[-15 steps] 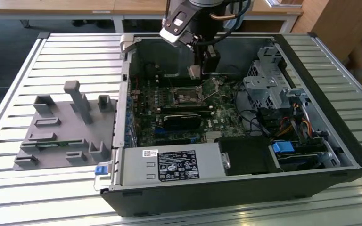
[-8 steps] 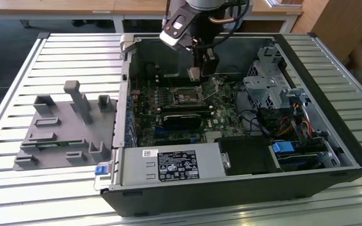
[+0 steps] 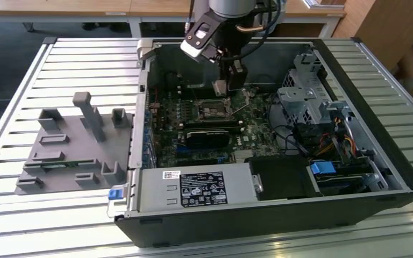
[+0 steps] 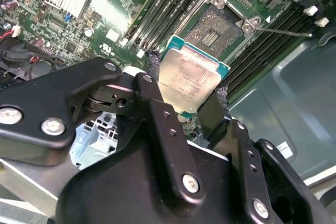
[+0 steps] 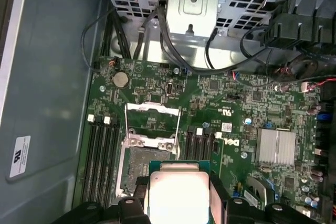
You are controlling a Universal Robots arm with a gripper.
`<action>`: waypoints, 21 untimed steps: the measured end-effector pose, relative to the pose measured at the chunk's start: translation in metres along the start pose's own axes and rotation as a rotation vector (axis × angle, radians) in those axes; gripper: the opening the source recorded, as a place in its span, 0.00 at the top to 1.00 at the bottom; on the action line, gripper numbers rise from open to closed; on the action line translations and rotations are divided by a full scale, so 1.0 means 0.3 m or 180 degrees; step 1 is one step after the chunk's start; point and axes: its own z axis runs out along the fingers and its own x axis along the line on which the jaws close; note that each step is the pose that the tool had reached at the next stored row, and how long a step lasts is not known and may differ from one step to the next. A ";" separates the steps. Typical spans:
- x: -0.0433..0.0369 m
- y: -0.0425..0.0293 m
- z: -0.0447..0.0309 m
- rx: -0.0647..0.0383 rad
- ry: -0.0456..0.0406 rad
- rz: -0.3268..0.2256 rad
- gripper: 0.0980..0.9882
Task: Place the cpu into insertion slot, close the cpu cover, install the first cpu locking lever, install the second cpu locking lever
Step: 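Place the cpu into insertion slot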
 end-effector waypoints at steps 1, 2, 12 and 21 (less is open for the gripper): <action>0.001 -0.002 0.006 0.0000 0.0000 0.0002 0.50; 0.002 -0.004 0.012 0.0000 -0.0001 0.0004 0.50; 0.034 -0.009 0.069 0.0000 -0.0022 0.0179 0.50; 0.044 -0.012 0.100 0.0003 -0.0029 0.0265 0.50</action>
